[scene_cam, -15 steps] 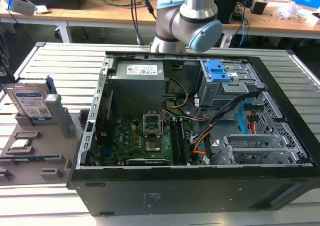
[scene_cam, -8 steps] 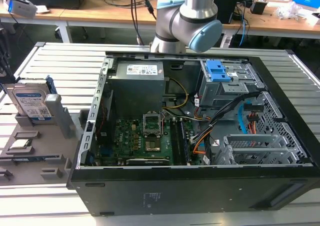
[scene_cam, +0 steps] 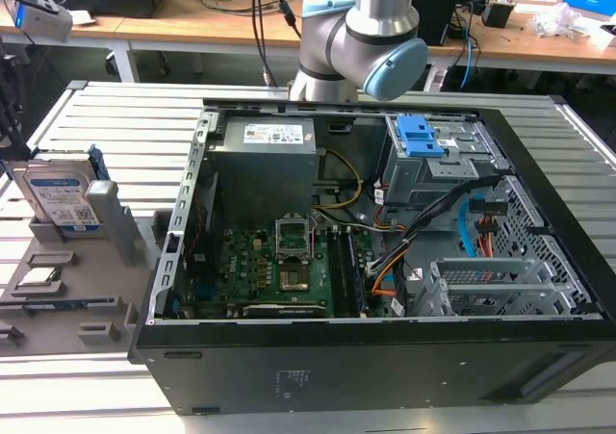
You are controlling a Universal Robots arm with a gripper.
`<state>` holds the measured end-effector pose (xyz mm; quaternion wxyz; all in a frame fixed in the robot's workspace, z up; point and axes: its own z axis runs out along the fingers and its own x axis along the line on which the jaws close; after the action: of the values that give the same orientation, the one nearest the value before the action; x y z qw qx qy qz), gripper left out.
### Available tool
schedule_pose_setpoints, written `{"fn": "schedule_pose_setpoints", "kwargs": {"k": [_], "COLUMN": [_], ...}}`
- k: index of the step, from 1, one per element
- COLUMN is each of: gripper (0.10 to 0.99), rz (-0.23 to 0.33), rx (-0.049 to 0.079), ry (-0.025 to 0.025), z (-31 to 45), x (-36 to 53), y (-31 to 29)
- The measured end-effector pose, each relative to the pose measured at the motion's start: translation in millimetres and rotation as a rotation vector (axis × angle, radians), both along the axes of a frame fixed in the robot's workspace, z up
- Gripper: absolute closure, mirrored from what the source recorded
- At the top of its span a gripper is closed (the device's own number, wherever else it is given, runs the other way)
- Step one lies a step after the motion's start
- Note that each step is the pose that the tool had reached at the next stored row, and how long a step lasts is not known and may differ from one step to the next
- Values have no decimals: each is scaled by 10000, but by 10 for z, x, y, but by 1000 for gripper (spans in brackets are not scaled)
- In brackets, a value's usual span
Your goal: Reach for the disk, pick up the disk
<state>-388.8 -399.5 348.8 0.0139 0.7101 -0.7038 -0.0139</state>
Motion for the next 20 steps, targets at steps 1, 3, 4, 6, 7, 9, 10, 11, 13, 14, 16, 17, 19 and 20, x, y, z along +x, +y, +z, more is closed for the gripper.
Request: {"fn": "schedule_pose_setpoints", "kwargs": {"k": [1,3,4,6,7,9,10,11,13,14,16,17,19,20], "gripper": [980,980,980,980,980,980,980,973,918,851,729,729,612,549], "rz": [-44,-48,-48,-48,-48,-48,-48,-48,-48,-48,-48,-48,-48,-48], "rx": [0,1,0,0,0,0,0,0,0,0,0,0,1,0], "ry": [0,0,0,1,1,1,1,1,0,0,0,0,0,1], "z": [0,0,0,-1,-1,-2,-2,-2,-2,-3,-3,-3,-4,-3], "x": [0,0,0,0,0,0,0,0,0,0,0,0,0,0], "y": [0,0,-1,0,0,0,0,0,0,0,0,0,0,0]}}
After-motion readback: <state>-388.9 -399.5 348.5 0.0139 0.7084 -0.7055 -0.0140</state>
